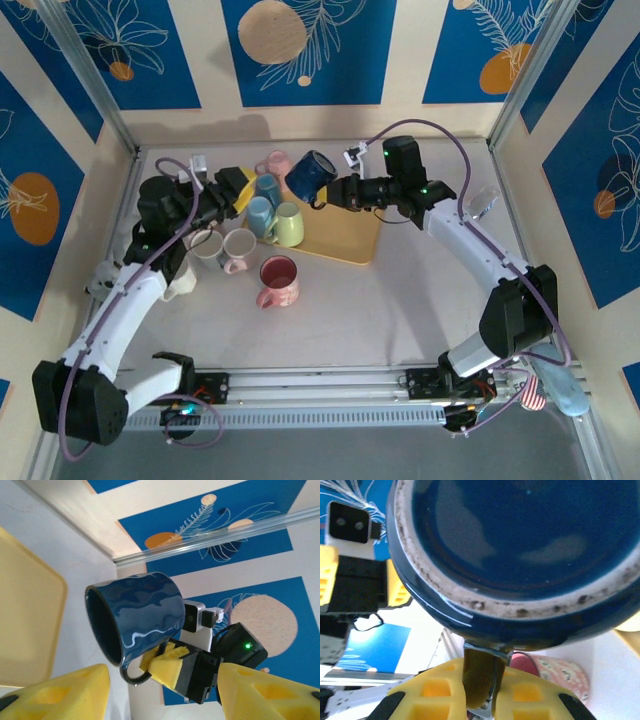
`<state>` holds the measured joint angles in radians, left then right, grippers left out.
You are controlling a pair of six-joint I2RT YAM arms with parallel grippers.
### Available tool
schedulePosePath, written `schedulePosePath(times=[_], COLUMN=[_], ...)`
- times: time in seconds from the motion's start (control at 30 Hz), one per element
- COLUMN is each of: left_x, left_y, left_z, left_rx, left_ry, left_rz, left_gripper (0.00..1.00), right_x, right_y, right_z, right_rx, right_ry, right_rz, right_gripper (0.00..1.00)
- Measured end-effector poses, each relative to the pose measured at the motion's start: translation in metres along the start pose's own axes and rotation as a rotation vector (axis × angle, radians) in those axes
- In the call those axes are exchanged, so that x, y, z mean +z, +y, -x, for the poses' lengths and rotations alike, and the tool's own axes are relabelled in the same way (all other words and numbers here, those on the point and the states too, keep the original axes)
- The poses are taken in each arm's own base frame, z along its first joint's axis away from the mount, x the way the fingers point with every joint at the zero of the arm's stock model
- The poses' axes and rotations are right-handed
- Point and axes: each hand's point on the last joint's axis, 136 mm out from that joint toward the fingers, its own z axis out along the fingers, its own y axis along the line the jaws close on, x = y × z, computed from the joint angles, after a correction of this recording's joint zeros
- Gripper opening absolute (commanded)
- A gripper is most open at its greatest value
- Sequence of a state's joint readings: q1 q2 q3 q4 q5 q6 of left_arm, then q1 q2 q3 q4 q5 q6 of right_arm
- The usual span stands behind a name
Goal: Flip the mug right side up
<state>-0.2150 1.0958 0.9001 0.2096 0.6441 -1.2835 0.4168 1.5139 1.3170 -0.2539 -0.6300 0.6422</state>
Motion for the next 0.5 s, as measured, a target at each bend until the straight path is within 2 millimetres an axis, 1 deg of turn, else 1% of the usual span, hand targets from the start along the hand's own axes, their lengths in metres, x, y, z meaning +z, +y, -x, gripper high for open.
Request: schedulePosePath(times=[0.17, 0.33, 0.5], left_x=[0.01, 0.017, 0.028], left_y=[0.006, 0.004, -0.001], left_z=[-0.006, -0.015, -0.023], left_rx=[-0.058, -0.102, -0.133], left_ry=[0.053, 0.095, 0.126], left_rz=[-0.006, -0.024, -0.055], left_gripper=[0.6, 0.6, 0.59], right_x=[-0.005, -0.011, -0.011], right_y=[0.018, 0.035, 0.045], right_z=[0.0, 0.004, 0.007], right_rx=[0.024, 0.037, 0.026], right_ry=[0.004, -0.007, -0.011], right_rz=[0.081, 0.163, 0.207], right_gripper=[0.0, 0.0, 0.0])
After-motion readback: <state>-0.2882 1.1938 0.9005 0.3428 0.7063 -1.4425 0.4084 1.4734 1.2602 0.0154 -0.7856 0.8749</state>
